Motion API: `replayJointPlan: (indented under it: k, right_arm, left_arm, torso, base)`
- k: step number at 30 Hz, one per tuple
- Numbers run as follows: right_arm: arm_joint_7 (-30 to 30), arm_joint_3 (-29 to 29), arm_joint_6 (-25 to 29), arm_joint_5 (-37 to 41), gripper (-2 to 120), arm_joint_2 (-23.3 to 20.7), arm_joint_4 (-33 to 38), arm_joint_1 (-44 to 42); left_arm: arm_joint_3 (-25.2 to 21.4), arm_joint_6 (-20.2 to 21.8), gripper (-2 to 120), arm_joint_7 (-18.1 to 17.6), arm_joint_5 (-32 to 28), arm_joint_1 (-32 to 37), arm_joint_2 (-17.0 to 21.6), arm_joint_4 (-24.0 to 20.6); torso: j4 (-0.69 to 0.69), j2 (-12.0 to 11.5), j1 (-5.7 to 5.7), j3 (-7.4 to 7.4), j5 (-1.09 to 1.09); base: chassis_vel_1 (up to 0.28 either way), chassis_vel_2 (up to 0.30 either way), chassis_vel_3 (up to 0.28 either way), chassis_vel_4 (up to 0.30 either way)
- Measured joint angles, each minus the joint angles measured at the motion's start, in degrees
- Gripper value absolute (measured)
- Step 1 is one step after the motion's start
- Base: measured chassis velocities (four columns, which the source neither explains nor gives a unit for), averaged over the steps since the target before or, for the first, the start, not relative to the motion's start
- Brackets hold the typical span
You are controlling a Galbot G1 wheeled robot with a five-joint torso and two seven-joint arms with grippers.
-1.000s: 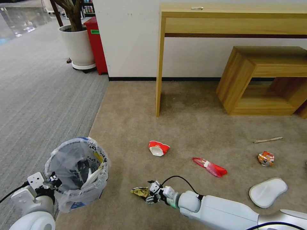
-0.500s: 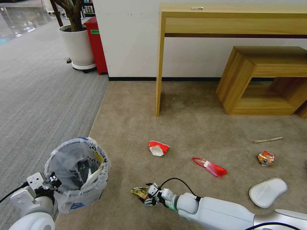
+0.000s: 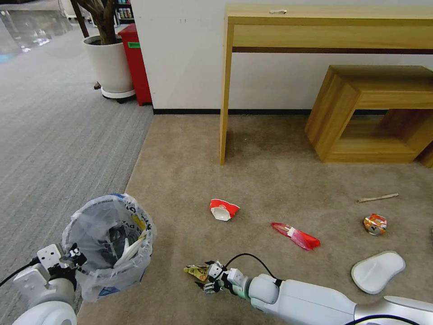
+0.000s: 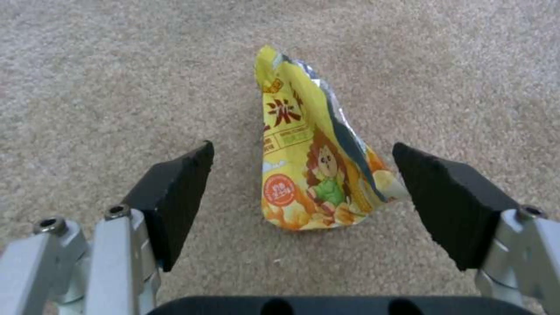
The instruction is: Pick up the trash bin and place the garbage on the floor into it.
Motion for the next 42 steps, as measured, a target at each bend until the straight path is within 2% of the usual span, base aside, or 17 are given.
replayJointPlan:
  k: [2,4,6,8,10,11,15,35,38,42]
  right_arm:
    - [0.0,0.1,0.2,-0.1,69,0.0,-0.1,-0.1]
    - [0.0,0.1,0.2,-0.1,66,0.0,-0.1,-0.1]
    - [0.0,0.2,0.4,-0.3,54,-0.2,-0.1,-0.1]
    - [0.0,0.3,0.5,-0.3,52,-0.2,-0.1,-0.1]
    - [0.0,0.3,0.8,-0.5,39,-0.2,-0.3,-0.1]
    - [0.0,0.3,0.8,-0.5,39,-0.2,-0.3,-0.1]
    - [0.0,0.5,1.3,-0.7,24,-0.2,-0.6,-0.1]
    - [-0.8,0.6,2.6,-1.1,8,0.1,-2.0,-0.1]
    - [-1.1,0.6,3.3,-1.6,0,0.2,-2.4,-0.2]
    - [-1.2,0.7,3.6,-1.7,0,0.0,-2.6,-0.3]
  left_arm:
    - [0.0,0.0,0,0.0,0.0,-0.1,-0.1,0.1]
    - [0.0,0.0,0,0.0,0.0,-0.1,-0.1,0.1]
    - [0.1,-0.1,0,0.0,0.1,-0.3,-0.3,0.4]
    - [0.1,-0.1,0,0.0,0.1,-0.3,-0.3,0.5]
    - [0.2,-0.2,0,0.0,0.2,-0.4,-0.3,0.6]
    - [0.2,-0.2,0,0.0,0.2,-0.4,-0.3,0.6]
    - [0.2,-0.3,0,0.0,0.3,-0.4,-0.4,0.8]
    - [0.5,-0.7,0,0.1,0.5,-0.4,-0.7,1.0]
    - [0.5,-1.0,0,0.1,0.5,-0.4,-0.7,1.3]
    - [0.5,-1.2,0,0.1,0.6,-0.4,-0.7,1.5]
  torso:
    - [0.00,0.0,0.00,0.00,0.00]
    - [0.00,0.0,0.00,0.00,0.00]
    - [0.00,0.0,0.00,0.00,0.00]
    - [0.00,0.0,0.00,0.00,0.00]
    - [0.00,0.0,0.00,0.00,0.00]
    - [0.00,0.0,0.00,0.00,0.00]
    - [0.00,0.0,0.00,0.00,0.00]
    - [0.00,0.0,0.00,0.00,0.00]
    - [0.00,0.0,0.00,0.00,0.00]
    - [0.00,0.0,0.00,0.00,0.00]
  base:
    - [0.000,0.000,0.000,0.000]
    - [0.000,0.000,0.000,0.000]
    - [0.000,0.000,0.000,0.000]
    - [0.000,0.000,0.000,0.000]
    - [0.000,0.000,0.000,0.000]
    - [0.000,0.000,0.000,0.000]
    - [0.000,0.000,0.000,0.000]
    - [0.000,0.000,0.000,0.000]
    - [0.000,0.000,0.000,0.000]
    - [0.000,0.000,0.000,0.000]
